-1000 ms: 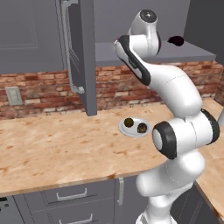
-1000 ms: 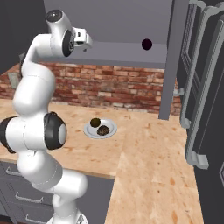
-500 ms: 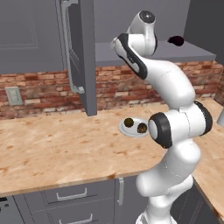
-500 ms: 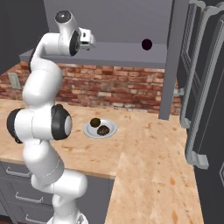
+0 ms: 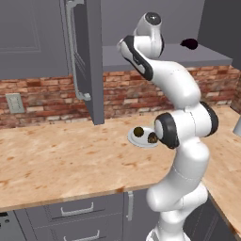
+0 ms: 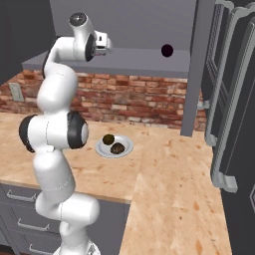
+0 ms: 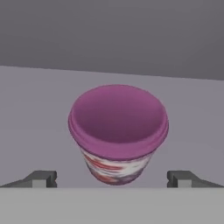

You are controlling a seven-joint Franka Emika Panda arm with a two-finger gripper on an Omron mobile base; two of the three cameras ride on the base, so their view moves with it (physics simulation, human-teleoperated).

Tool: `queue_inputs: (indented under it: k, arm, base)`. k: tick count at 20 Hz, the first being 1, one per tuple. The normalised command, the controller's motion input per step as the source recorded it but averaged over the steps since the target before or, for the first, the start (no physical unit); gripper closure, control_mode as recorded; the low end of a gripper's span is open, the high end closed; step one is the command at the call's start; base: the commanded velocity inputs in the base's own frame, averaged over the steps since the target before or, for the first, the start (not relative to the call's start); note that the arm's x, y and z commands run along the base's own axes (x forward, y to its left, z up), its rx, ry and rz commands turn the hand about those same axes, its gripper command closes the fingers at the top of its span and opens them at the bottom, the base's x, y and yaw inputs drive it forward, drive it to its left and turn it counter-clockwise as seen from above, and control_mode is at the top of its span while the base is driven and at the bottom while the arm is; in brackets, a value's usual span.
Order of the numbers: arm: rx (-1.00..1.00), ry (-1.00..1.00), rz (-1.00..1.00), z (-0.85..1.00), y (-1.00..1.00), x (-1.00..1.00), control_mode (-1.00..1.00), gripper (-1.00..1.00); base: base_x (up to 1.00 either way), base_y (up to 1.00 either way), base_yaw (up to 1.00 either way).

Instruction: Pick the avocado and bread from the counter and place them on the plate. Then pick the jam from the cabinet and place it next to the plate. Lastly close the cabinet door.

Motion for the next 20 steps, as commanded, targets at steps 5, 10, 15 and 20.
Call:
queue_inputs:
  k: [5, 10, 15, 20]
  arm:
    - [0.0, 0.0, -0.01, 0.0, 0.0, 0.4, -1.0, -1.0]
    - [0.0, 0.0, 0.0, 0.0, 0.0, 0.38, -1.0, -1.0]
    - [0.0, 0.0, 0.0, 0.0, 0.0, 0.11, -1.0, 1.0]
    - [0.0, -0.1, 0.0, 0.0, 0.0, -0.11, -1.0, 1.0]
  base:
    - [0.0, 0.0, 0.0]
    - [0.0, 0.0, 0.0]
    - [0.0, 0.0, 0.0]
    - [0.0, 0.0, 0.0]
